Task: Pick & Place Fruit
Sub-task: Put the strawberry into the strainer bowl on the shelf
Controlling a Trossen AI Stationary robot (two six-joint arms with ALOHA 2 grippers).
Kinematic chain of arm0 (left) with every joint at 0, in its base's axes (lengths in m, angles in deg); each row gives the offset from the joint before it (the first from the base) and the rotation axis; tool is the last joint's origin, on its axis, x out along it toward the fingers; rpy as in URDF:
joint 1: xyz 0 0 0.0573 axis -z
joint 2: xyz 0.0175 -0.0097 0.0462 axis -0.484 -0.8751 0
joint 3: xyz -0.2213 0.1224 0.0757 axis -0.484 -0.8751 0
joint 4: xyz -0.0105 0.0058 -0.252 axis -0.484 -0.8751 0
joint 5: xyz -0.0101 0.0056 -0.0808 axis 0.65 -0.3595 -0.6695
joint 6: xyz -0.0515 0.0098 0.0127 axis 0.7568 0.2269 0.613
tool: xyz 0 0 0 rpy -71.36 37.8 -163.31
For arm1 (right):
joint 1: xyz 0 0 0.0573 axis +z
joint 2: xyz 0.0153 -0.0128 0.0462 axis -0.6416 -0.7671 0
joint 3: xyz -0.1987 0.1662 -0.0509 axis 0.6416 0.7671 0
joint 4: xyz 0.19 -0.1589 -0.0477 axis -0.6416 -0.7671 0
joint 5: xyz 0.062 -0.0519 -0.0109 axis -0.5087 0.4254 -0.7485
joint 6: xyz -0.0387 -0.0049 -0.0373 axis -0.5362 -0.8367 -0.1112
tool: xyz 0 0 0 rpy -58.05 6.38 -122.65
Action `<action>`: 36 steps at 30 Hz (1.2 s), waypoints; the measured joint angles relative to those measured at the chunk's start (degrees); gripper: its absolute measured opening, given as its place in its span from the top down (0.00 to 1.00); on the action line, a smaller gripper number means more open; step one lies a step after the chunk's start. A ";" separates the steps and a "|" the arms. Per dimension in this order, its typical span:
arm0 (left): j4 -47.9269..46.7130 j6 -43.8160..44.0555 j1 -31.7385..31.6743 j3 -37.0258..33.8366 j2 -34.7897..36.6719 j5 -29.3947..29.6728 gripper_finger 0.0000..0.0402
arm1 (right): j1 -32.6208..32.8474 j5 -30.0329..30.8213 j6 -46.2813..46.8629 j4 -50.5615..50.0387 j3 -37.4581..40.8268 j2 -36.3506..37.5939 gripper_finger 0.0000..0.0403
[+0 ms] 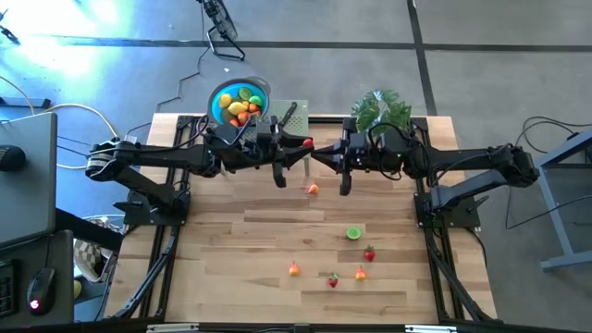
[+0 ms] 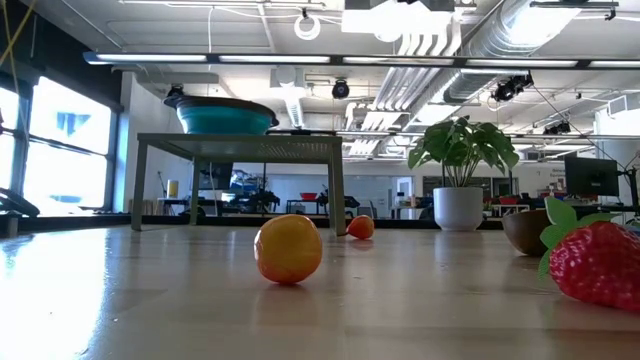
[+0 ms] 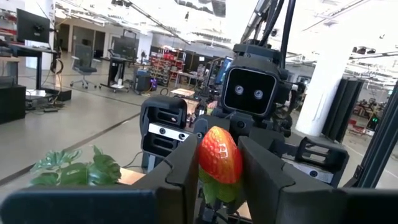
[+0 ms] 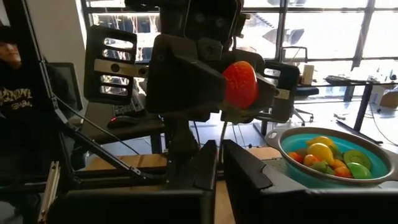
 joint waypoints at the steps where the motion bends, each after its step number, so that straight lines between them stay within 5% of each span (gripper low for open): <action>1: 0.00 0.00 0.00 0.00 0.00 0.00 0.77 | 0.01 -0.03 0.01 -0.02 0.00 0.00 0.94; 12: -0.45 -0.15 0.00 0.00 0.00 0.02 0.77 | -0.01 0.24 1.55 -3.29 0.00 0.90 0.38; 17: -0.47 -1.99 -0.02 0.00 0.06 0.54 0.77 | -0.01 6.26 1.60 -9.19 0.00 2.43 0.22; 25: -2.85 -6.58 -0.04 0.02 2.55 8.86 0.77 | -0.03 9.14 6.36 -15.87 0.00 2.51 0.18; 31: -14.72 -8.00 -0.41 -0.04 7.14 22.85 0.77 | -0.01 9.14 7.38 -17.68 0.00 2.51 0.20; 36: -23.18 -5.78 -3.69 0.02 10.56 27.49 0.77 | -0.07 9.14 7.31 -17.53 0.00 2.51 0.21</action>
